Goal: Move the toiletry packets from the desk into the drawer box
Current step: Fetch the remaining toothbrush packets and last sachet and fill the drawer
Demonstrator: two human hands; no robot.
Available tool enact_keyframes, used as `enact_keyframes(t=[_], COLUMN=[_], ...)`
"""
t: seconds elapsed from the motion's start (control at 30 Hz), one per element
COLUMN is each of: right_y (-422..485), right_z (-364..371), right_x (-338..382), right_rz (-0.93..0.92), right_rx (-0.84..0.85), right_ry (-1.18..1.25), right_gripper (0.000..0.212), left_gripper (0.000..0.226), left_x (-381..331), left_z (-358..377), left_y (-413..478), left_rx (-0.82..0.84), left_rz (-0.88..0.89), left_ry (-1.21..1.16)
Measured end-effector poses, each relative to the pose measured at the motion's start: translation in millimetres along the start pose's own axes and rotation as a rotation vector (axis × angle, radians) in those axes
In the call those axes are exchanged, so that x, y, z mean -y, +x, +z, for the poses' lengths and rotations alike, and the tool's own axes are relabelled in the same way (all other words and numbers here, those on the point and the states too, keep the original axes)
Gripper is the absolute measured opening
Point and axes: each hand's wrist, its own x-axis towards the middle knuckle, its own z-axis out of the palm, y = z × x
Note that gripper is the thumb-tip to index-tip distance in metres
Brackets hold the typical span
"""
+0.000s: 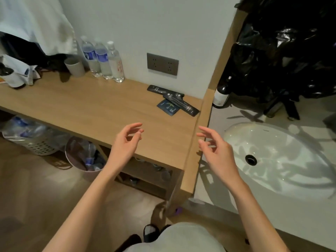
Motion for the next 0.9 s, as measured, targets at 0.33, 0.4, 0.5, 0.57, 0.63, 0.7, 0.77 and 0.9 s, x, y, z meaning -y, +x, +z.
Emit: enact_keyframes(t=[0.33,0.4,0.5,0.57,0.63,0.7,0.77,0.9], right_y=[138,164,200,221,237,252,265,293], right_z=[69,84,103,111,117,122,126,139], right_x=[17,12,2,-5,-13,-23,-35,-64], right_rz=[0.011,0.037,0.107,0.162,0.203,0.259,0.320,0.416], right_rx=[-0.131,-0.161,-0.198,-0.212,-0.203,-0.178,-0.156,-0.082], right_ry=[-0.352,-0.388,-0.436,-0.440,-0.457,-0.480,-0.496,-0.508], right_gripper=[0.042,0.042,0.042,0.046,0.049,0.051,0.052,0.053], left_gripper=[0.042,0.046,0.052,0.053,0.053,0.057,0.060,0.061], left_x=[53,63,72,78,86,94,103,120], left_z=[-21,-22,-18,-11,-1,9,21,48], left_y=[195,234,288,321,351,378,398,431], left_rx=[0.204,0.285,0.399,0.451,0.503,0.548,0.578,0.634], left_rz=[0.078,0.088,0.099,0.119,0.150,0.166,0.195,0.261], left_ry=[0.223,0.283,0.373,0.447,0.518,0.559,0.609,0.713])
